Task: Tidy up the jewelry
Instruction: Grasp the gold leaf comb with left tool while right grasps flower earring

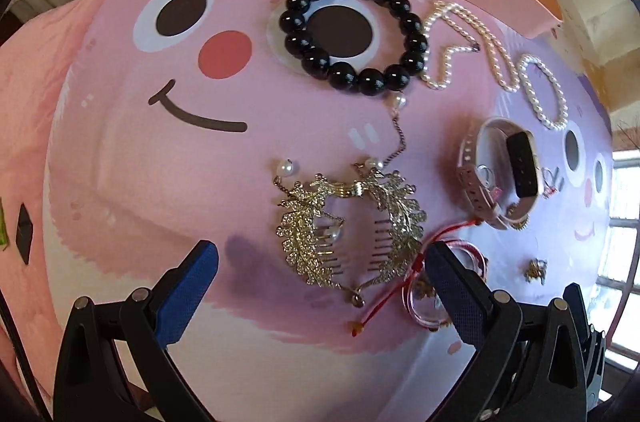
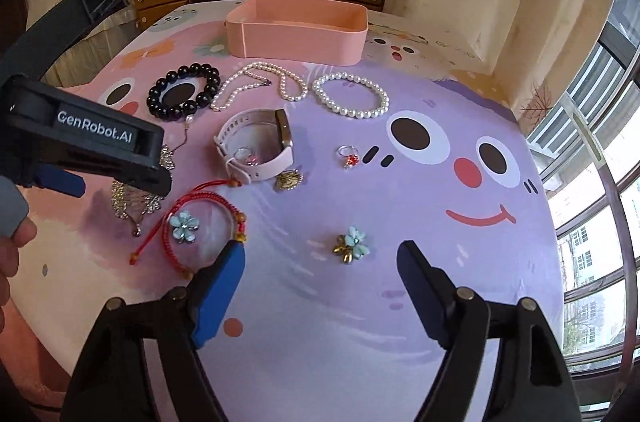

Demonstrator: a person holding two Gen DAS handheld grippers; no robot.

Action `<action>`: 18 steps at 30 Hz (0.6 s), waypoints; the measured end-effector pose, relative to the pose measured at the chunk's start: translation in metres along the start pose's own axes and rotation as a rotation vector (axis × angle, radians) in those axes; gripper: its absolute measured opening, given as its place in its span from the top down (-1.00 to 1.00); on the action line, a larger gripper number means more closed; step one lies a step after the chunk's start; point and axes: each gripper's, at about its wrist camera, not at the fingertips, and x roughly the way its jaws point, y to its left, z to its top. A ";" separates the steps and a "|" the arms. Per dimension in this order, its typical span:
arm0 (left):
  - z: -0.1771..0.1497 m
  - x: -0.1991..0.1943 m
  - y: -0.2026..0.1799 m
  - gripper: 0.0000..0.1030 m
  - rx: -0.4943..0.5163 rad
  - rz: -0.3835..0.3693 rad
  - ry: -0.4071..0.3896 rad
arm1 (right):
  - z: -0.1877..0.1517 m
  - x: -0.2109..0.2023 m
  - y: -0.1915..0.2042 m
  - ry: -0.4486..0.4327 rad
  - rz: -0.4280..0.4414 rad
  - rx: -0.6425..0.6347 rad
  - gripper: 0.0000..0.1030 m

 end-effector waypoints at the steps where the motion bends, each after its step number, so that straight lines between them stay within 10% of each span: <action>1: -0.001 0.003 0.000 -0.98 -0.012 0.006 -0.006 | 0.001 0.004 -0.005 0.008 0.014 0.011 -0.43; 18: -0.007 0.035 -0.020 -0.94 -0.031 0.053 -0.088 | 0.001 0.030 -0.032 0.058 0.106 -0.020 0.13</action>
